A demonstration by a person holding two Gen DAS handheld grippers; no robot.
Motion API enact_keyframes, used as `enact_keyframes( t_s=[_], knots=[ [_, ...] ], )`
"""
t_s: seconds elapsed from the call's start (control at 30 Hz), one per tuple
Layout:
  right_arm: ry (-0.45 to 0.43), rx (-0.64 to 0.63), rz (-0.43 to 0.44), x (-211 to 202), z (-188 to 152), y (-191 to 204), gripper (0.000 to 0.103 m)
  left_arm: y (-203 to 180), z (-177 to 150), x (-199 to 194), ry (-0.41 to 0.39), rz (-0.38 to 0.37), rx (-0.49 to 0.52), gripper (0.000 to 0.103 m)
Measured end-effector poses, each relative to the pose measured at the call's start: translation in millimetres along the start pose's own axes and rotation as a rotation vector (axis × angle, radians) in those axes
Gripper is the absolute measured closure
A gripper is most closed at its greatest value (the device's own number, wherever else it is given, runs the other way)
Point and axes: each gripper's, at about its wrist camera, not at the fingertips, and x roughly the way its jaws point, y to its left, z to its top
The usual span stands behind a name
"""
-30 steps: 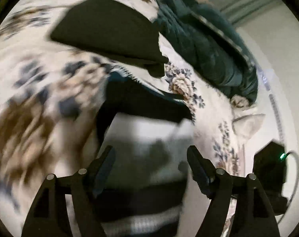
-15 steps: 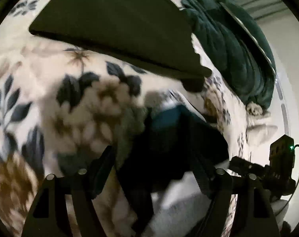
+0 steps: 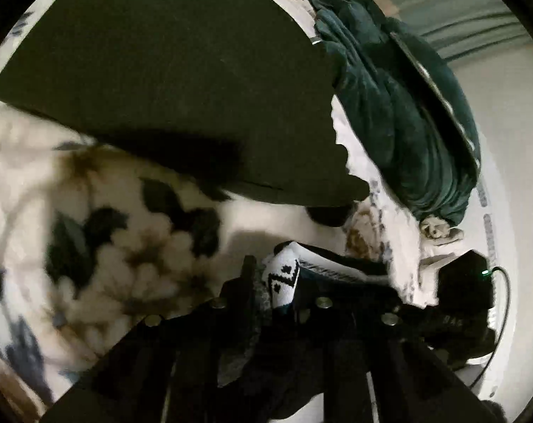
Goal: Fold small clothes
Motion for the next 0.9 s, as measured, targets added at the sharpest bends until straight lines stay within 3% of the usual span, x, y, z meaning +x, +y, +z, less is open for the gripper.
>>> enact_keyframes(
  t_s=[0.07,0.1,0.13,0.17,0.2,0.23,0.33,0.4,0.47,0.63,0.77,0.8,0.9],
  knots=[
    [-0.032,-0.038,-0.109,-4,3,1,0.093,6,2,5,0.051,0.015,-0.017,0.074],
    [-0.002,-0.043,-0.175,0,4,1,0.089,5,2,3,0.063,0.032,-0.011,0.068],
    [0.029,-0.029,-0.217,2,4,0,0.071,3,0,-3,0.072,0.069,0.001,0.049],
    [0.038,-0.023,-0.271,1,2,1,0.052,2,-3,-10,0.071,0.101,0.013,0.038],
    [-0.001,-0.042,-0.360,-10,-4,11,0.052,0,-9,-22,0.051,0.119,0.031,0.038],
    [-0.033,-0.066,-0.380,-18,-10,20,0.051,-2,-19,-39,0.015,0.155,0.046,0.038],
    [-0.091,-0.103,-0.438,-39,-42,59,0.033,-3,-56,-77,-0.052,0.304,0.095,0.038],
    [-0.063,-0.130,-0.475,-35,-64,88,0.029,2,-90,-97,-0.050,0.395,0.097,0.038],
    [-0.015,-0.155,-0.491,-22,-79,111,0.029,11,-127,-110,-0.015,0.419,0.068,0.038],
    [0.109,-0.168,-0.536,31,-100,141,0.029,29,-216,-113,0.129,0.354,-0.041,0.038],
    [0.147,-0.246,-0.661,75,-96,158,0.029,39,-245,-105,0.159,0.334,-0.110,0.038],
    [0.155,-0.242,-0.649,78,-95,160,0.029,42,-242,-110,0.137,0.304,-0.152,0.038],
    [0.091,-0.191,-0.485,41,-84,159,0.029,46,-214,-124,0.050,0.179,-0.241,0.038]
  ],
)
